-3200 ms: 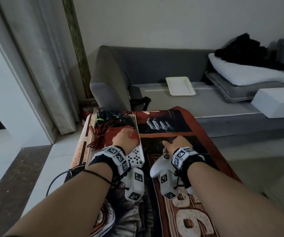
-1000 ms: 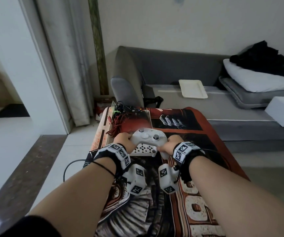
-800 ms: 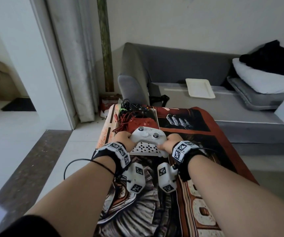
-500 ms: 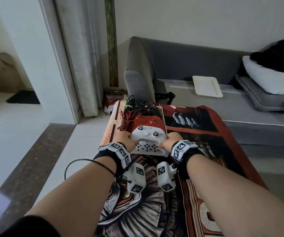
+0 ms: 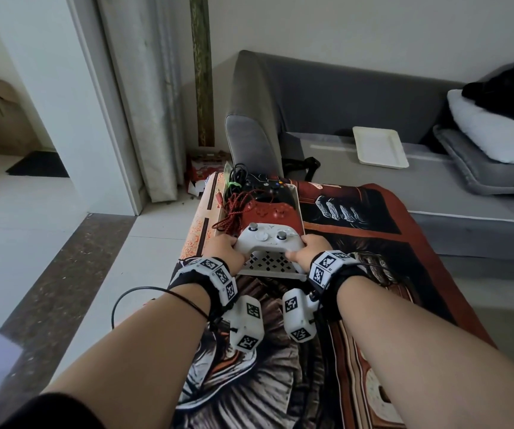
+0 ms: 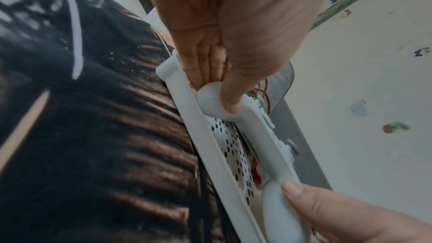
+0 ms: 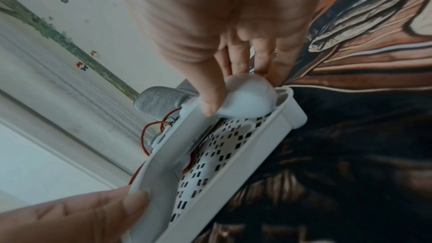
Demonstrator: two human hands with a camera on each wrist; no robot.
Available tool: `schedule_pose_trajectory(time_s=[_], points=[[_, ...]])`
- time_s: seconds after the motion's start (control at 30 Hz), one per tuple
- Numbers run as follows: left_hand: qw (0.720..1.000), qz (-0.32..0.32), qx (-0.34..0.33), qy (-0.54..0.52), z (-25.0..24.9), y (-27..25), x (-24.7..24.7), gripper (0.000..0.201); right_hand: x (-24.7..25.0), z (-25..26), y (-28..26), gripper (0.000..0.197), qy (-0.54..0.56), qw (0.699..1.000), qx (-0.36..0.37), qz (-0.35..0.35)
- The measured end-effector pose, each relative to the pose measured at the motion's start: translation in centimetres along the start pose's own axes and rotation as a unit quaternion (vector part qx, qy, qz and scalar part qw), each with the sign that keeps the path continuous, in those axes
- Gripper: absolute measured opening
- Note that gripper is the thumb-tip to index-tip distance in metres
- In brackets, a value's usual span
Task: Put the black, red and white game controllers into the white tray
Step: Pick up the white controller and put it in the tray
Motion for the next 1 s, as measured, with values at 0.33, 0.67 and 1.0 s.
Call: schedule_pose_trajectory(time_s=[0.33, 0.67, 1.0], points=[[1.000, -0.008, 0.019, 0.018, 0.8, 0.3, -0.1, 0.025, 0.0, 0.4, -0.5, 0.048, 0.007, 1.000, 0.027, -0.004], [0.998, -0.003, 0.030, 0.055, 0.8, 0.4, 0.3, 0.023, -1.4, -0.2, 0.0, 0.059, -0.027, 0.999, 0.034, 0.006], [0.991, -0.005, 0.018, 0.132, 0.2, -0.1, -0.1, 0.034, -2.0, -0.6, -0.5, 0.066, -0.052, 0.998, 0.024, 0.003]])
Point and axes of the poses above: each hand's wrist, its own y-axis towards the middle knuckle, its own x-axis out of the back of the hand, z = x × y, the point moved 5 cm from there along y, towards the middle knuckle, and after that the axes turned 13 degrees about -y, right-handed, at the moved point
